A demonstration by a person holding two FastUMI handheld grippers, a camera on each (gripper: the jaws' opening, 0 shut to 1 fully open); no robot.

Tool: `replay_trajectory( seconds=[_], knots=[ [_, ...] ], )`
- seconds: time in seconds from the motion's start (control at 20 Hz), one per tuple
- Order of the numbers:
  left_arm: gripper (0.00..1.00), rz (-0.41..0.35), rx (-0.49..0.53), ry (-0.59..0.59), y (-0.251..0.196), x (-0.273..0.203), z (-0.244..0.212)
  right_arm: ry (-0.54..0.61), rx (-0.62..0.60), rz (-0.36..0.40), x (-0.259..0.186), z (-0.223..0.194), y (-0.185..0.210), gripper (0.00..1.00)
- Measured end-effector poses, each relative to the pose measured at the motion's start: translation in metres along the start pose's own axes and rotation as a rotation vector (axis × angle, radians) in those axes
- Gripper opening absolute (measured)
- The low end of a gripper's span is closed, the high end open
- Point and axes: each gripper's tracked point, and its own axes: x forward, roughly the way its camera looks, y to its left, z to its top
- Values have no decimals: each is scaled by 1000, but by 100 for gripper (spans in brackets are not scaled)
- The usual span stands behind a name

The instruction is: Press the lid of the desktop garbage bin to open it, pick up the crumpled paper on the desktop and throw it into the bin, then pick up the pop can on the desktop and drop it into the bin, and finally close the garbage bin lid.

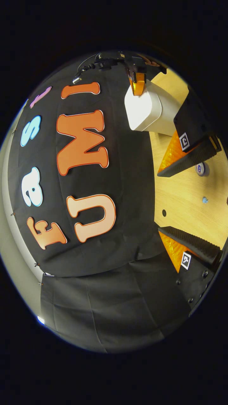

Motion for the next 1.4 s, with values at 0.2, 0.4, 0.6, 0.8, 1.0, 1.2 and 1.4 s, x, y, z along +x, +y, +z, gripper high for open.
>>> replay_trajectory(
  seconds=[0.2,0.4,0.6,0.8,1.0,1.2,1.4],
  knots=[
    [100,-8,-12,-3,10,4,-5,-1,51,-12,-8,2,3,1],
    [100,-54,-30,-13,20,12,-9,-94,46,-62,-29,28,8,1],
    [100,-129,-40,-1,29,30,-15,-109,33,-124,-43,36,18,1],
    [97,-213,-64,38,36,43,-30,-82,28,-168,-52,30,34,1],
    [100,-262,-74,112,45,51,-61,-67,-8,-196,-60,21,54,2],
    [97,-311,-80,200,49,56,-95,-41,-19,-209,-71,4,72,2],
    [100,-373,-102,292,46,64,-129,16,-11,-232,-78,-28,87,2]
  ],
)
